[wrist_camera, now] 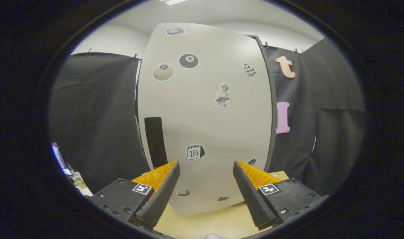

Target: Open the shoe cabinet door, grab the shoes and put them into the shoe cabinet, then close the shoe cabinet door.

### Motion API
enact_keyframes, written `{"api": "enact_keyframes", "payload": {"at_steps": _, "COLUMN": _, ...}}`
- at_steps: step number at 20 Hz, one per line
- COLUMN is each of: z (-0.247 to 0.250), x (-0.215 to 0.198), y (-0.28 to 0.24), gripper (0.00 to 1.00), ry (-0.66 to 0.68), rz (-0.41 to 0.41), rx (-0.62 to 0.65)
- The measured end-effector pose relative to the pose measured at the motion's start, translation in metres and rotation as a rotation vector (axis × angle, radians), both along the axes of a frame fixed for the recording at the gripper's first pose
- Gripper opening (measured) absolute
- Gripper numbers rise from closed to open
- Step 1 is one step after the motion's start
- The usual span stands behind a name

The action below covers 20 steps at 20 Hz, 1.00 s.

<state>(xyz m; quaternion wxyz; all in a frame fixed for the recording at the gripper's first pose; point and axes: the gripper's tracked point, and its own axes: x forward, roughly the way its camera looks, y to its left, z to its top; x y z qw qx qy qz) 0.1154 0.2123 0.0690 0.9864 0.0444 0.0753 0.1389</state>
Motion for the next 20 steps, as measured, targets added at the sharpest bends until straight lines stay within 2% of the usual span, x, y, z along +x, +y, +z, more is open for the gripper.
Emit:
{"api": "enact_keyframes", "payload": {"at_steps": 9, "z": 0.017, "x": -0.017, "y": -0.038, "gripper": 1.0, "ry": -0.002, "rz": -0.042, "rx": -0.005}}
{"api": "enact_keyframes", "payload": {"at_steps": 20, "z": 0.07, "x": -0.089, "y": -0.166, "gripper": 1.0, "ry": -0.073, "rz": -0.122, "rx": 0.011}}
